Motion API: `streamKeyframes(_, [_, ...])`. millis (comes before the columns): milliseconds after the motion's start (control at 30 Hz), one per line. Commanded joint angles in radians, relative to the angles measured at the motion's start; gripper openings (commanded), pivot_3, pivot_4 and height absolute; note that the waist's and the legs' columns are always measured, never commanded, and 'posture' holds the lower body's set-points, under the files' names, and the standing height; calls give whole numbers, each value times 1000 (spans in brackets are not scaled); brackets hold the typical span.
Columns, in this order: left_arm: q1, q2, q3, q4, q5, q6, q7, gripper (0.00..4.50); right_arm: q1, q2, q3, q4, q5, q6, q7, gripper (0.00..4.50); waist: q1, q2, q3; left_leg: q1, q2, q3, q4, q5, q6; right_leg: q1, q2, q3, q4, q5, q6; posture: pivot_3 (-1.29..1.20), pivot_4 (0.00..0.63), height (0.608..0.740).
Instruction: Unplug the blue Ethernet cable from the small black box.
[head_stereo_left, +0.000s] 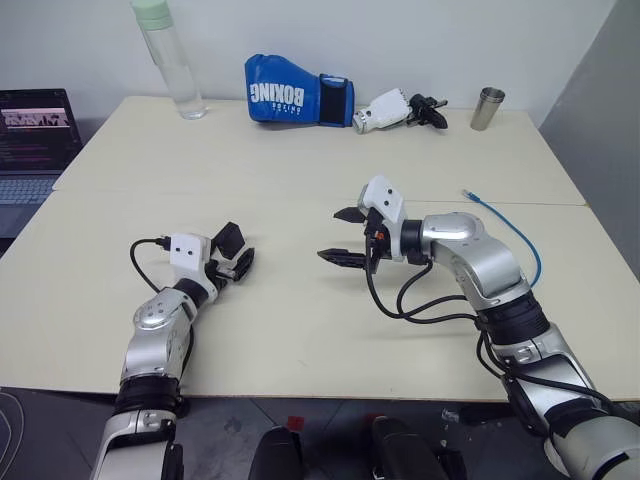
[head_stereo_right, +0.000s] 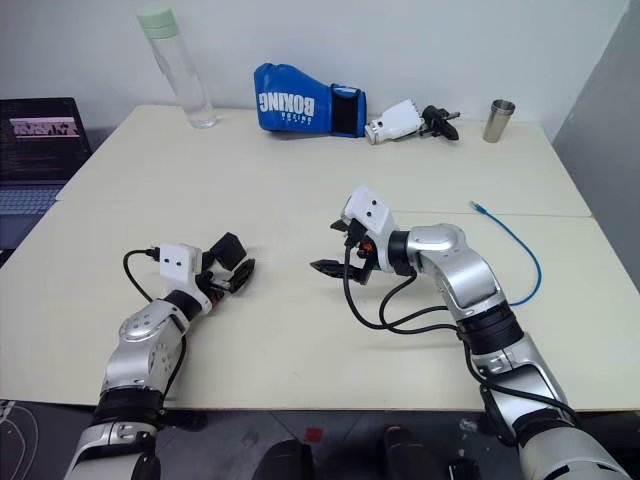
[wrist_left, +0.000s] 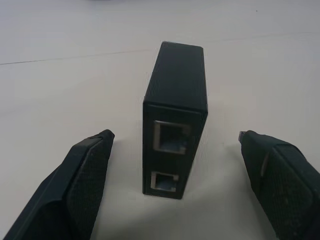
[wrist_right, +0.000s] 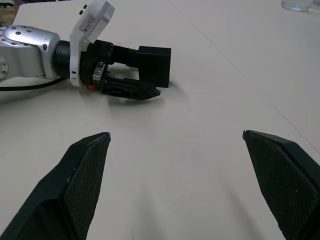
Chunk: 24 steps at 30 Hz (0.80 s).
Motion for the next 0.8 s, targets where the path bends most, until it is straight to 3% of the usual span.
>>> streamKeyframes(33, [71,74,57,-153,-27,41,-23,4277,-15,-23,-5,-70,20,-5,42,4500,-2,0,0,0,0,0,0,0,0,0,0,0,0,0,0,0,150,740])
streamKeyframes(200, [175,168,108,-341,-75,161,-57,4277,-1,-60,-30,-104,34,-2,67,4500,-6,0,0,0,1,-1,-1,0,0,-1,0,0,0,0,0,0,150,740])
streamKeyframes(400, [298,331,152,-735,-199,421,-141,4277,161,-222,-153,-292,126,18,124,4500,7,-3,0,-2,0,-1,-1,0,0,0,-1,-1,-3,0,0,0,150,740])
streamKeyframes(567, [342,417,248,-772,-250,483,-204,4277,285,-306,-270,-342,178,24,106,4500,-4,-2,1,1,-2,0,-1,0,0,1,-6,0,-3,-1,1,0,150,740])
streamKeyframes(800, [247,579,314,-583,-268,503,-339,4277,337,-441,-401,-395,314,124,146,4500,-9,-1,2,1,0,-1,-1,-1,0,0,1,0,-3,-2,0,0,150,740])
